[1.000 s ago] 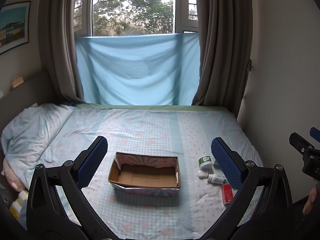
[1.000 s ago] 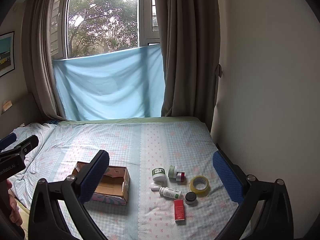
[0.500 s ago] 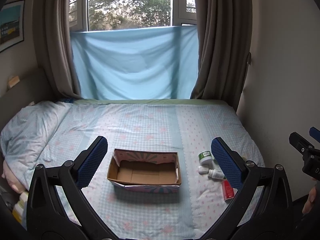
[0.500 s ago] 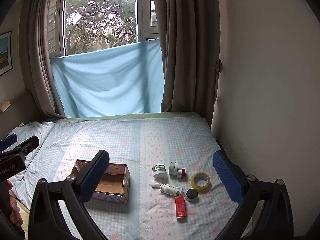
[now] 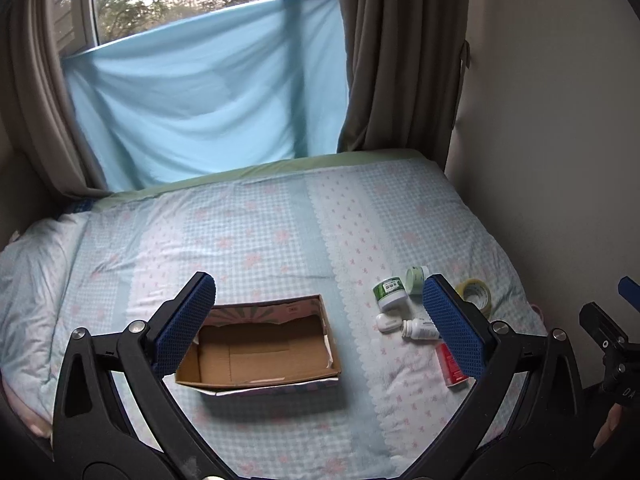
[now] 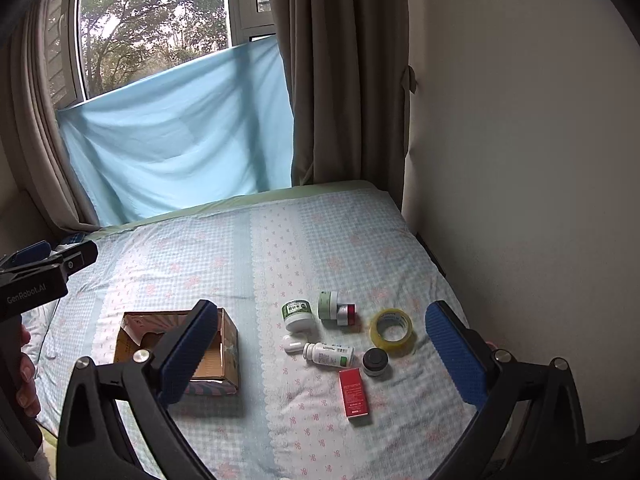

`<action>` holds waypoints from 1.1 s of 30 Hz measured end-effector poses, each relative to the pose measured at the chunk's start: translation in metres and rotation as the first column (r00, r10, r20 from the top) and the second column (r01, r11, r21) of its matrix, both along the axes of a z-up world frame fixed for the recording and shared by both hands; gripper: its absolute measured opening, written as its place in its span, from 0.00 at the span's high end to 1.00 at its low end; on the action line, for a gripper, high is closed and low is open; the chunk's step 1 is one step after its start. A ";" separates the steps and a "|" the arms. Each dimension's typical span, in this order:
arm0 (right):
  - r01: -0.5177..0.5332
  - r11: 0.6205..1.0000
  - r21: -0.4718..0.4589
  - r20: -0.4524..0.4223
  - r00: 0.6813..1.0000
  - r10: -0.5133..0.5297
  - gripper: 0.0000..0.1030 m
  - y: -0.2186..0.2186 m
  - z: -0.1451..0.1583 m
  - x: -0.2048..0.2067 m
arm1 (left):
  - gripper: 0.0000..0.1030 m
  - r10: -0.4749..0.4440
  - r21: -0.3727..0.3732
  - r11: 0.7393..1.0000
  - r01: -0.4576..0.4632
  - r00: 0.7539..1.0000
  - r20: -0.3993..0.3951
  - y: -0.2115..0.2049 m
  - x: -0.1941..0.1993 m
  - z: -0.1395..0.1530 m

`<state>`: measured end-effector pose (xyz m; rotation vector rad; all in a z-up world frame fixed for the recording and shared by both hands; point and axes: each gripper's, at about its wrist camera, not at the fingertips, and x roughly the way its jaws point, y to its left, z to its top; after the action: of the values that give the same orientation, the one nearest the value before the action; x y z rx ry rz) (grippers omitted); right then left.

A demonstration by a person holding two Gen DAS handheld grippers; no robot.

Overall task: Organize rigid objects
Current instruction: 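Grasp the white-lidded green jar with the left tool while the right tool grasps the red box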

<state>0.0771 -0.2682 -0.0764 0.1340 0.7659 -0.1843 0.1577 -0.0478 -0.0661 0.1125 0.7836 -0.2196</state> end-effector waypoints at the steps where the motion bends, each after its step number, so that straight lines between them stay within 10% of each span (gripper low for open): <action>1: 0.013 1.000 0.004 -0.016 1.000 -0.013 0.00 -0.004 -0.008 0.003 | 0.00 -0.017 0.005 1.000 0.017 1.000 -0.016 -0.006 0.009 -0.008; 10: 0.082 0.996 0.038 -0.193 0.979 -0.073 0.00 -0.046 -0.100 0.040 | 0.00 -0.164 0.071 0.981 0.183 0.963 -0.214 -0.091 0.107 -0.103; 19: 0.069 0.996 0.059 -0.368 0.929 -0.043 0.00 -0.066 -0.211 0.081 | 0.00 -0.158 0.082 0.971 0.223 0.864 -0.478 -0.161 0.187 -0.235; 33: 0.049 0.998 0.049 -0.673 0.740 -0.003 0.10 -0.062 -0.349 0.115 | 0.00 -0.014 0.095 0.988 0.123 0.679 -0.734 -0.185 0.239 -0.389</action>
<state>0.1918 -0.3303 -0.4256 0.1384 1.5056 -0.2394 0.3969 -0.2325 -0.4549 0.1901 1.6149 -0.2868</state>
